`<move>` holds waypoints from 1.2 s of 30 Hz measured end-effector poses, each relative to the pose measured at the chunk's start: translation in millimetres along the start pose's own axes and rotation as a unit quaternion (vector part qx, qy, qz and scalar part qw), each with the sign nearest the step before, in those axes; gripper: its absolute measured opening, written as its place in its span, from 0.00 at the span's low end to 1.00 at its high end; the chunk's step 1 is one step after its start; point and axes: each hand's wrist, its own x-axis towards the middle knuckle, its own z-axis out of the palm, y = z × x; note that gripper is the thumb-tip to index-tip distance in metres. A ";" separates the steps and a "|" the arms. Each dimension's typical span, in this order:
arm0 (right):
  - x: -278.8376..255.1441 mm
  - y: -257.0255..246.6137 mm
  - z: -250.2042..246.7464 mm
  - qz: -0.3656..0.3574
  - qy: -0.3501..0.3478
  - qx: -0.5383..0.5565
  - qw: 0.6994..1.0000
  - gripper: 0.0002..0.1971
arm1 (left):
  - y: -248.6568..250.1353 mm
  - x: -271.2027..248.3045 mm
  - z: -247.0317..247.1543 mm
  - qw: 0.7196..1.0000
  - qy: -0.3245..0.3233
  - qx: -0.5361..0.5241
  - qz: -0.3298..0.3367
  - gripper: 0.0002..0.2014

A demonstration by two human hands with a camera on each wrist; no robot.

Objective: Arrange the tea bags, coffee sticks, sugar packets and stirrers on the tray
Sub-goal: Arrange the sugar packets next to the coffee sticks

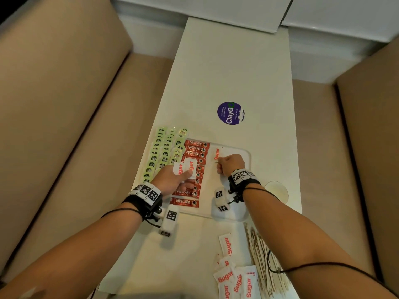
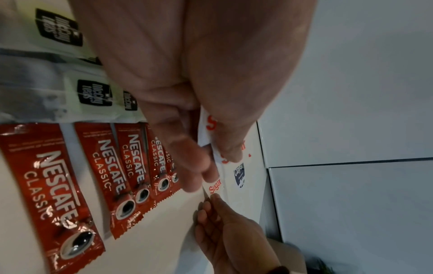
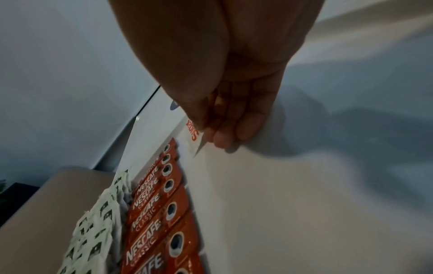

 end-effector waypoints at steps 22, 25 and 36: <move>8.5 -2.9 2.6 -0.001 0.001 -0.060 0.998 0.22 | 2.2 13.2 14.8 0.997 0.058 0.051 0.006 0.04; 5.5 0.1 2.0 -0.009 0.003 -0.059 0.998 0.23 | 2.5 12.5 15.8 0.997 0.065 0.049 0.003 0.04; -74.9 8.3 10.8 -0.073 -0.111 0.090 0.987 0.20 | 0.6 14.7 24.3 0.996 0.059 0.070 0.008 0.07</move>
